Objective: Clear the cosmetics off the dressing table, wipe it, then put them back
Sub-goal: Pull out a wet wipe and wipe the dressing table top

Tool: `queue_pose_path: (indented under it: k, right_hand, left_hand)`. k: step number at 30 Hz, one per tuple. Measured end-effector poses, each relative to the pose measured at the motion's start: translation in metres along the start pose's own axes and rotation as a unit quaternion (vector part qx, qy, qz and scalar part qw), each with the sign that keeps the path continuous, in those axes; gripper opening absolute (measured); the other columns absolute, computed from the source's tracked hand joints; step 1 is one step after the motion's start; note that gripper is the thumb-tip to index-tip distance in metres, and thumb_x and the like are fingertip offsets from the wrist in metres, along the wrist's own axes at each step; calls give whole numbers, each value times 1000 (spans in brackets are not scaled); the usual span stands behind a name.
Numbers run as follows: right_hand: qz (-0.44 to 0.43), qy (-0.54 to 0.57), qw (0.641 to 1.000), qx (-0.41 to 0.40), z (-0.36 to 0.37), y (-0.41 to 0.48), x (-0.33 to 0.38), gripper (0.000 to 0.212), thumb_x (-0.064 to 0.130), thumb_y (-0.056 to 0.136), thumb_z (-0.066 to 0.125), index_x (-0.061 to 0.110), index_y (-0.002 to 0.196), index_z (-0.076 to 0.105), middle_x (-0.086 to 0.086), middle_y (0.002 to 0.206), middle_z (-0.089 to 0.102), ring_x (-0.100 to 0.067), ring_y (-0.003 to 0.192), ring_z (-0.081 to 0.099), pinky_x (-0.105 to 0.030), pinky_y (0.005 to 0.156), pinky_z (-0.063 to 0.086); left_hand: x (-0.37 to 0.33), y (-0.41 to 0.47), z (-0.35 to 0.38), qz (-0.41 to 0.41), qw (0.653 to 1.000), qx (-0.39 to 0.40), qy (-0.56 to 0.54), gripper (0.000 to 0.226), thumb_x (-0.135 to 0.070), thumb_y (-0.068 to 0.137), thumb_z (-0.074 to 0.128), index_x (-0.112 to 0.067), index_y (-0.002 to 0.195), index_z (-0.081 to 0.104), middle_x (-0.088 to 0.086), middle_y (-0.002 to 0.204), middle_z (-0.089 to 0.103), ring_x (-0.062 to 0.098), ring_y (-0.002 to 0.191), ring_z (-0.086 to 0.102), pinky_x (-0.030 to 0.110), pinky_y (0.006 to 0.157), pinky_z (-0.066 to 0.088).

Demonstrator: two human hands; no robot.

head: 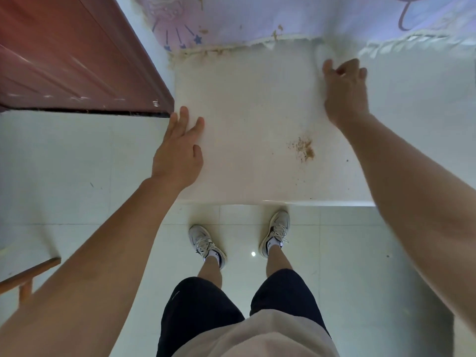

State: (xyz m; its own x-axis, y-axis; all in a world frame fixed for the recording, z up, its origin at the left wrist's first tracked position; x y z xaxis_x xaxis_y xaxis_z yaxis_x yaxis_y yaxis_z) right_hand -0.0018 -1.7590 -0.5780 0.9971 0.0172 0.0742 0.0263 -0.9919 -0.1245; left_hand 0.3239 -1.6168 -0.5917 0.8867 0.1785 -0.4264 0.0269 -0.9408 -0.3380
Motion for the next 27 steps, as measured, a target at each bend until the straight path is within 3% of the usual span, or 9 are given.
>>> queue_pose_path:
  k: [4, 6, 9, 12, 14, 17, 20, 24, 27]
  right_hand:
    - [101, -10, 995, -8, 9, -17, -31, 72, -16, 81, 44, 9, 147, 32, -24, 135, 36, -46, 115, 39, -43, 95, 47]
    - [95, -2, 995, -12, 15, -26, -10, 71, -14, 80, 42, 8, 147, 32, -24, 137, 37, -46, 116, 39, -42, 94, 47]
    - [-54, 31, 997, 40, 22, -53, 59, 76, -12, 76, 41, 11, 148, 35, -21, 136, 39, -43, 116, 39, -45, 93, 47]
    - [-238, 62, 965, 85, 24, -91, 140, 70, -11, 80, 40, 13, 146, 40, -15, 131, 43, -35, 115, 40, -38, 87, 45]
    - [-289, 104, 950, 52, 13, -102, 159, 69, -14, 80, 41, 13, 143, 47, -15, 128, 46, -33, 111, 42, -34, 84, 43]
    - [-182, 247, 949, -74, -22, -90, 105, 67, -18, 79, 39, 8, 138, 56, -20, 119, 52, -34, 102, 46, -32, 87, 41]
    - [5, 267, 953, -143, -37, -81, -3, 48, -4, 89, 39, 14, 127, 61, -12, 115, 46, -25, 101, 41, -32, 98, 41]
    - [275, 124, 952, -56, -12, -107, -130, 56, -4, 86, 38, 12, 139, 49, -21, 136, 38, -40, 120, 40, -37, 100, 39]
    - [308, 53, 950, -8, 14, -135, -118, 66, -5, 84, 44, 7, 147, 31, -26, 140, 33, -46, 119, 39, -42, 99, 40]
  left_hand:
    - [-1, -1, 3, -1, 1000, -18, -5, 58, -13, 99, 33, -29, 154, 26, -3, 165, 1, 15, 151, -1, 41, 113, 28]
    - [-2, -3, 4, -2, 1000, -27, -4, 57, -11, 99, 32, -28, 154, 27, -3, 165, 2, 16, 151, 0, 39, 115, 25]
    - [-4, -5, 1, -3, 999, -38, -16, 58, -6, 99, 32, -26, 153, 32, -3, 164, 9, 15, 151, 5, 33, 117, 19]
    - [-1, -14, -6, -52, 989, -93, -101, 54, 1, 97, 34, -20, 146, 45, -3, 159, 28, 10, 148, 20, 20, 116, 16]
    - [-1, -27, -4, -93, 977, -131, -142, 51, 1, 97, 35, -17, 142, 51, -4, 154, 37, 9, 145, 28, 14, 113, 16]
    - [-11, -44, 8, -75, 984, -136, -83, 54, 3, 94, 36, -14, 144, 48, -1, 156, 35, 13, 147, 24, 23, 114, 19]
    - [-10, -45, 15, -55, 990, -124, -25, 58, 3, 93, 36, -12, 148, 40, 0, 159, 29, 16, 149, 20, 34, 116, 25]
    - [-10, -44, 18, -49, 993, -112, -7, 60, 2, 92, 35, -13, 150, 36, 0, 161, 26, 17, 150, 17, 37, 115, 25]
    - [-10, -45, 17, -49, 993, -103, -2, 60, 2, 93, 34, -12, 151, 34, 0, 161, 23, 16, 150, 15, 38, 116, 26]
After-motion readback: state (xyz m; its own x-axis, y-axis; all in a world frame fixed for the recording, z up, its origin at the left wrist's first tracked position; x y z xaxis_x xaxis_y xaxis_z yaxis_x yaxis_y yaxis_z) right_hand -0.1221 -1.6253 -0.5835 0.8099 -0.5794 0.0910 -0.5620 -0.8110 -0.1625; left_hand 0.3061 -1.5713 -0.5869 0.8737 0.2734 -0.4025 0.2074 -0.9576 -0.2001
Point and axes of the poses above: each hand's wrist, its own y-axis towards the middle knuckle, its own z-axis out of the palm, x = y × z, the point moved 5 cm from there along y, towards the middle knuckle
